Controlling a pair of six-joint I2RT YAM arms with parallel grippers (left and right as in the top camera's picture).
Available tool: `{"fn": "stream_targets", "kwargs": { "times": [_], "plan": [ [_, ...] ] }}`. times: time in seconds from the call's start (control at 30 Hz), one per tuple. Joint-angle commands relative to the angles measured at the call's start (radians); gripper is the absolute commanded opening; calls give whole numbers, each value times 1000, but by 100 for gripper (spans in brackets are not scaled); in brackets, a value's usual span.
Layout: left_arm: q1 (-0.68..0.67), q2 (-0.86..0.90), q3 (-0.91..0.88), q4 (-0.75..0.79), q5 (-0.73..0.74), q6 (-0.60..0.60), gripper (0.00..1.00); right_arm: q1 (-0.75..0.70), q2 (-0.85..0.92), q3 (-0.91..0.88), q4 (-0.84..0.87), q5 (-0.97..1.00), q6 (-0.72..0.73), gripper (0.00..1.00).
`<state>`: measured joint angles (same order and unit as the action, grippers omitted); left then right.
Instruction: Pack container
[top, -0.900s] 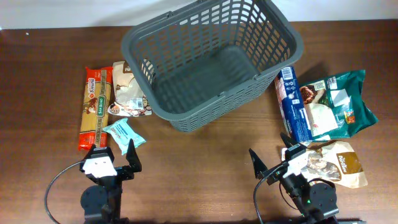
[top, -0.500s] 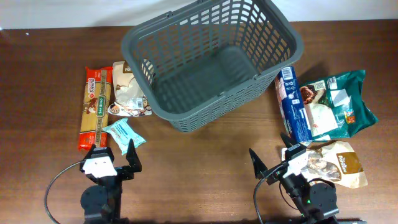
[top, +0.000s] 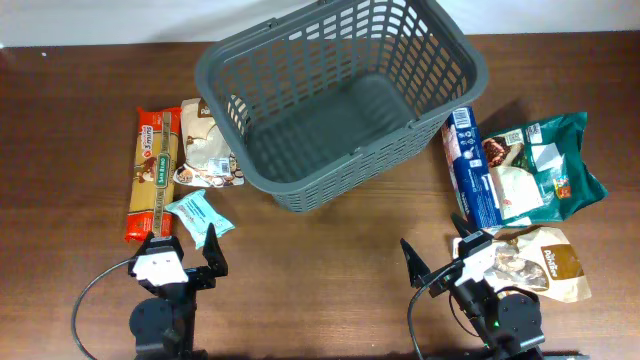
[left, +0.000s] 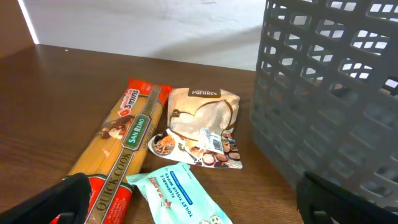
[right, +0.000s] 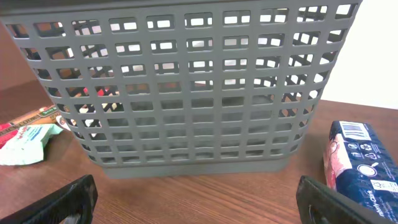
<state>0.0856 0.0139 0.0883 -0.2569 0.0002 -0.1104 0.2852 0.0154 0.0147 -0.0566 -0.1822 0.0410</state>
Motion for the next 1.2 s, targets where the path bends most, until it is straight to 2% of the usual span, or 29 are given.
{"fn": "stream_targets", "kwargs": {
  "times": [0.0, 1.1, 1.17],
  "plan": [
    [5, -9, -9, 2, 11, -9, 99, 9, -12, -9, 0, 10, -8, 99],
    [5, -9, -9, 2, 11, -9, 99, 9, -12, -9, 3, 14, -8, 99],
    [5, -9, -9, 3, 11, -9, 99, 9, -12, -9, 13, 16, 32, 99]
  ]
}}
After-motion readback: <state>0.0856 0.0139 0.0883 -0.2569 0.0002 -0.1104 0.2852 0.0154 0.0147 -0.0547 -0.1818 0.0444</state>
